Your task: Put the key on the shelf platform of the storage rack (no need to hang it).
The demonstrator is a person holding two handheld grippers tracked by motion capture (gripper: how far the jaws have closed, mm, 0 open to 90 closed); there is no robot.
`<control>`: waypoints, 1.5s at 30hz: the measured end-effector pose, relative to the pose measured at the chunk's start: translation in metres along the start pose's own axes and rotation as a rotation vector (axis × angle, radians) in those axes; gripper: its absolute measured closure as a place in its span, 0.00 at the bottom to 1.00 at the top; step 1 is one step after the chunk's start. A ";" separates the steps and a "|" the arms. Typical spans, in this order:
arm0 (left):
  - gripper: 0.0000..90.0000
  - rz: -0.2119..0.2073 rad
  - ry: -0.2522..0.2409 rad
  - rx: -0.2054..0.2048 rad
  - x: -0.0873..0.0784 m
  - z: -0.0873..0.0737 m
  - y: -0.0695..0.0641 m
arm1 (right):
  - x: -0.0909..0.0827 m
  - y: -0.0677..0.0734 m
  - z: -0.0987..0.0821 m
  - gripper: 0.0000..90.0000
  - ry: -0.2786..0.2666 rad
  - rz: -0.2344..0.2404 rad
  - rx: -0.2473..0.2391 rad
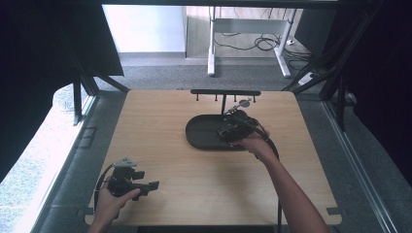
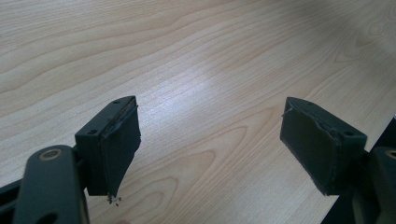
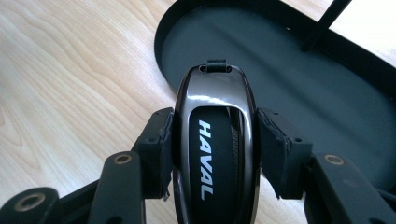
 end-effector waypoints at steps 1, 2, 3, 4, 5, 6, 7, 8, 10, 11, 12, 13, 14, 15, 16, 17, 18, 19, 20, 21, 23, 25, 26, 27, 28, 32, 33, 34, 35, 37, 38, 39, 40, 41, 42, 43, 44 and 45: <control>0.23 -0.001 0.000 0.001 0.000 0.000 0.000 | 0.000 -0.001 0.001 0.55 0.000 -0.002 -0.001; 0.23 0.000 0.000 0.002 0.000 0.000 -0.001 | 0.000 -0.002 0.002 0.55 -0.001 -0.003 0.002; 0.23 -0.002 0.000 0.005 0.000 0.000 -0.001 | 0.000 -0.002 0.004 0.55 -0.001 -0.011 0.003; 0.23 -0.004 0.000 0.005 0.000 0.000 -0.001 | 0.000 -0.002 0.004 0.55 -0.001 -0.011 0.003; 0.23 -0.004 0.000 0.005 0.000 0.000 -0.001 | 0.000 -0.003 0.005 0.55 -0.002 -0.012 0.003; 0.23 -0.002 0.001 0.006 0.000 0.000 -0.001 | 0.000 -0.003 0.006 0.55 -0.004 -0.014 0.005; 0.23 -0.002 0.001 0.005 0.000 0.000 -0.001 | 0.000 -0.005 0.007 0.55 -0.006 -0.016 0.008; 0.23 -0.002 0.001 0.005 0.000 0.000 -0.001 | 0.001 -0.006 0.007 0.55 -0.007 -0.016 0.014; 0.23 -0.004 0.000 0.005 0.000 0.000 -0.001 | 0.003 -0.009 0.009 0.55 -0.005 -0.024 0.020; 0.23 -0.003 0.000 0.004 0.000 0.000 -0.001 | 0.004 -0.010 0.009 0.55 -0.004 -0.027 0.023; 0.23 -0.001 0.001 0.005 0.000 0.000 -0.001 | 0.005 -0.011 0.010 0.55 -0.004 -0.028 0.025; 0.23 -0.002 0.001 0.005 0.000 0.000 -0.001 | 0.006 -0.014 0.011 0.55 -0.006 -0.036 0.034; 0.23 -0.002 0.001 0.005 0.000 0.000 -0.001 | 0.007 -0.016 0.012 0.55 -0.008 -0.040 0.040; 0.23 -0.003 0.000 0.004 0.000 0.000 -0.001 | 0.007 -0.016 0.012 0.55 -0.008 -0.040 0.040; 0.23 -0.004 -0.001 0.003 -0.001 0.000 -0.001 | 0.009 -0.019 0.015 0.55 -0.010 -0.044 0.048; 0.23 -0.004 -0.003 0.002 -0.001 0.000 -0.001 | 0.010 -0.020 0.015 0.55 -0.008 -0.045 0.051; 0.23 -0.004 -0.003 0.002 -0.001 0.000 -0.001 | 0.010 -0.020 0.015 0.55 -0.008 -0.045 0.051; 0.23 -0.003 -0.002 0.002 -0.001 0.000 0.000 | 0.010 -0.021 0.016 0.55 -0.007 -0.050 0.051; 0.23 -0.003 -0.002 0.002 -0.001 0.000 0.000 | 0.011 -0.022 0.017 0.55 -0.007 -0.056 0.057; 0.23 -0.003 -0.001 0.001 -0.001 0.000 0.000 | 0.013 -0.026 0.019 0.55 -0.001 -0.065 0.066; 0.23 -0.003 -0.002 0.003 -0.001 0.000 0.000 | 0.014 -0.027 0.019 0.55 -0.001 -0.064 0.071; 0.23 -0.003 -0.002 0.002 -0.001 0.000 0.000 | 0.016 -0.029 0.020 0.55 0.001 -0.068 0.076; 0.23 -0.003 -0.001 0.003 -0.001 0.000 0.000 | 0.019 -0.031 0.020 0.55 0.002 -0.077 0.080; 0.23 -0.002 -0.001 0.001 -0.001 0.000 0.000 | 0.019 -0.031 0.020 0.55 0.002 -0.077 0.080; 0.23 -0.002 -0.001 0.000 -0.001 0.000 0.000 | 0.020 -0.031 0.021 0.55 0.001 -0.079 0.083; 0.23 -0.003 0.001 0.003 0.000 0.000 0.000 | 0.026 -0.035 0.023 0.55 -0.003 -0.097 0.093; 0.23 -0.002 0.003 0.003 0.000 0.000 -0.001 | 0.029 -0.035 0.024 0.55 -0.005 -0.109 0.092; 0.23 -0.001 0.003 0.004 0.000 0.000 -0.001 | 0.031 -0.036 0.024 0.55 -0.006 -0.114 0.096; 0.23 -0.002 0.002 0.003 0.000 0.000 -0.001 | 0.033 -0.037 0.024 0.55 -0.006 -0.115 0.098; 0.23 -0.003 0.001 0.003 0.000 0.000 0.000 | 0.038 -0.038 0.024 0.55 -0.002 -0.115 0.107; 0.23 -0.003 0.001 0.002 0.000 0.000 0.000 | 0.040 -0.039 0.023 0.55 -0.001 -0.116 0.107; 0.23 -0.003 0.002 0.003 0.000 0.000 0.000 | 0.043 -0.039 0.023 0.55 0.002 -0.117 0.108; 0.23 -0.004 0.003 0.004 0.000 0.000 0.000 | 0.045 -0.040 0.023 0.55 0.001 -0.127 0.106; 0.23 -0.004 0.005 0.006 0.000 0.000 0.000 | 0.048 -0.041 0.023 0.55 0.001 -0.132 0.104; 0.23 -0.004 0.007 0.007 0.000 0.000 0.000 | 0.051 -0.042 0.022 0.55 0.003 -0.131 0.110; 0.23 -0.004 0.008 0.007 0.000 0.000 0.000 | 0.054 -0.042 0.022 0.55 0.007 -0.134 0.116; 0.23 -0.005 0.010 0.009 0.001 0.000 0.000 | 0.060 -0.043 0.021 0.55 0.017 -0.140 0.115; 0.23 -0.004 0.009 0.008 0.001 0.000 0.000 | 0.063 -0.044 0.020 0.55 0.019 -0.144 0.114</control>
Point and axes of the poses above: each handheld gripper's, and its own axes: x roughly forward along the jaws, z roughly out of its top, y roughly to its left, the point moved 3 cm from there along x, roughly forward along the jaws, and after that the axes turned 3 degrees about y, right-handed, at the moved point
